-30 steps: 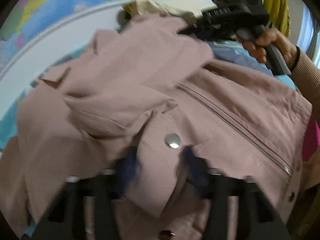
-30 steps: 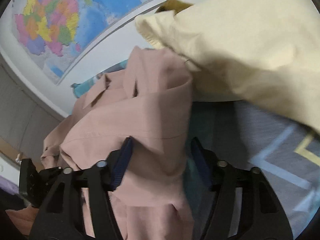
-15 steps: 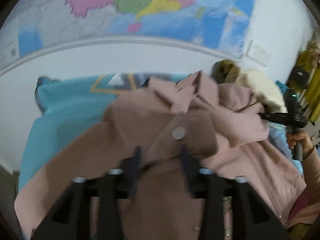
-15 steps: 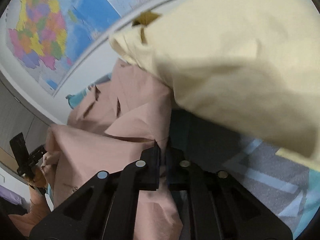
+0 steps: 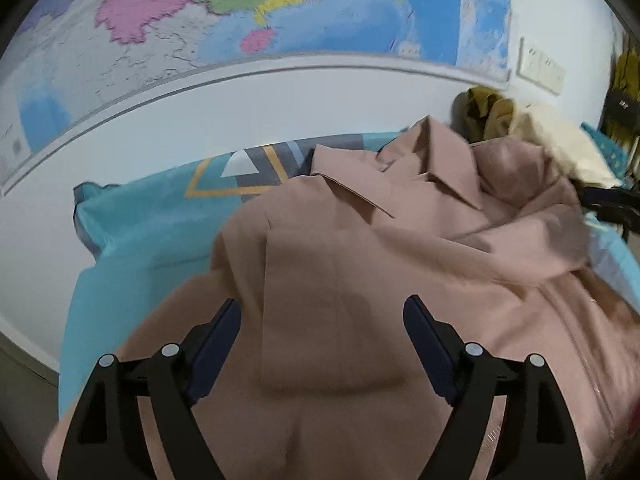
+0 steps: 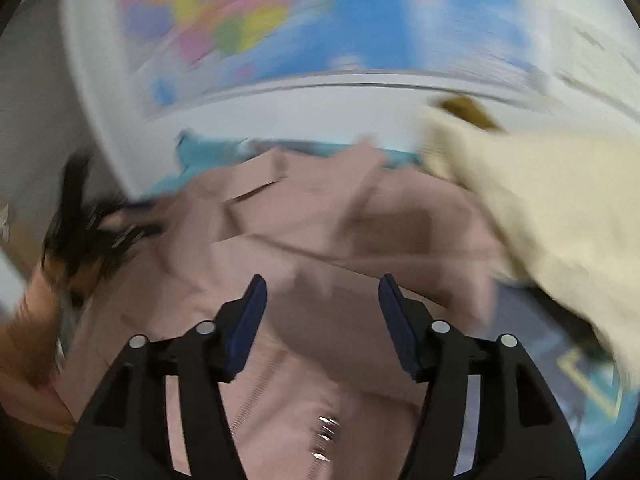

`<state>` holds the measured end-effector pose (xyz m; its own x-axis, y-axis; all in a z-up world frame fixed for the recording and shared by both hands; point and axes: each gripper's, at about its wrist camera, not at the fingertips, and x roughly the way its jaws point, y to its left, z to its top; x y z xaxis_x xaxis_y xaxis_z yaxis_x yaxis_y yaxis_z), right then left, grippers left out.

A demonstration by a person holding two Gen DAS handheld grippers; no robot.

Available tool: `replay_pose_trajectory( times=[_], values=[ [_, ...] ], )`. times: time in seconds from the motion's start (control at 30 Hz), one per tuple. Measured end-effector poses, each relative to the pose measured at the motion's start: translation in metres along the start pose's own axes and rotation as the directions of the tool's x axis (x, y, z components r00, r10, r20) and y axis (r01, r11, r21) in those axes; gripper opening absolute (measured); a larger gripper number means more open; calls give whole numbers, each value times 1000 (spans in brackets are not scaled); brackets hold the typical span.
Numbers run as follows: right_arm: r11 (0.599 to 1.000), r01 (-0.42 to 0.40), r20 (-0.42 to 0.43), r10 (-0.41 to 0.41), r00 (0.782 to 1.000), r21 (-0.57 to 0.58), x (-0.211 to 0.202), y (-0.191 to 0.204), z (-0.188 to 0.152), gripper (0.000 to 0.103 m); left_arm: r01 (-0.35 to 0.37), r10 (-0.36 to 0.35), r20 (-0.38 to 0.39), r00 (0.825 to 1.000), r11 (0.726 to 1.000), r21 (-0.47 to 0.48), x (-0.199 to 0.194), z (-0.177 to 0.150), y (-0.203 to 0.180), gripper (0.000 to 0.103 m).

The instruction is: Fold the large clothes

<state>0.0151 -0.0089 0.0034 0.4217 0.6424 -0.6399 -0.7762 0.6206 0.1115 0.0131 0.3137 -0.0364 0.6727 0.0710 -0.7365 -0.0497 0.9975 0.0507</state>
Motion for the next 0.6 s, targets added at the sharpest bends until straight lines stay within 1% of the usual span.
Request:
replay_pose_trajectory(
  times=[0.03, 0.07, 0.13, 0.2, 0.23, 0.27, 0.3, 0.33, 0.37, 0.4, 0.43, 0.5, 0.53, 0.6],
  values=[
    [998, -20, -27, 18, 999, -56, 14, 17, 6, 58, -17, 17, -16, 1000, 1000, -1, 10, 4, 1, 80],
    [996, -37, -48, 33, 998, -87, 27, 30, 13, 58, -21, 20, -29, 999, 1000, -16, 16, 7, 4, 80],
    [987, -81, -91, 69, 993, -136, 52, 51, 24, 58, 5, -7, -44, 999, 998, -60, 22, 10, 11, 79],
    [976, -84, -127, 59, 990, -202, 84, 73, 37, 59, 34, -36, -25, 999, 995, -98, 18, 9, 16, 79],
    [971, -103, -150, 71, 986, -214, 94, 78, 40, 59, 43, -44, -5, 999, 993, -110, 12, 7, 19, 79],
    [968, -107, -175, 67, 982, -226, 113, 85, 47, 58, 52, -51, 6, 999, 992, -119, 7, 5, 20, 79],
    [969, -111, -185, 70, 980, -220, 123, 86, 50, 58, 64, -62, 16, 998, 989, -132, 2, 3, 22, 79],
    [967, -136, -213, 90, 973, -215, 138, 90, 53, 56, 78, -75, 24, 997, 986, -147, -4, 0, 25, 79],
    [967, -136, -230, 85, 970, -217, 150, 94, 54, 41, 82, -78, 30, 996, 985, -155, -8, -2, 26, 79],
    [966, -141, -246, 86, 966, -216, 157, 97, 55, 4, 84, -79, 35, 996, 983, -161, -13, -4, 27, 79],
    [963, -164, -258, 106, 960, -215, 160, 100, 55, 2, 84, -78, 39, 996, 982, -167, -18, -6, 29, 79],
    [954, -186, -207, 138, 969, -235, 144, 108, 53, 2, 100, -92, 50, 994, 978, -184, -28, -13, 33, 79],
    [947, -189, -180, 145, 973, -260, 131, 115, 50, 2, 111, -102, 56, 993, 976, -190, -33, -16, 35, 79],
    [918, -190, -123, 157, 980, -347, 103, 129, 41, 2, 137, -124, 73, 990, 971, -194, -44, -24, 37, 79]
  ],
)
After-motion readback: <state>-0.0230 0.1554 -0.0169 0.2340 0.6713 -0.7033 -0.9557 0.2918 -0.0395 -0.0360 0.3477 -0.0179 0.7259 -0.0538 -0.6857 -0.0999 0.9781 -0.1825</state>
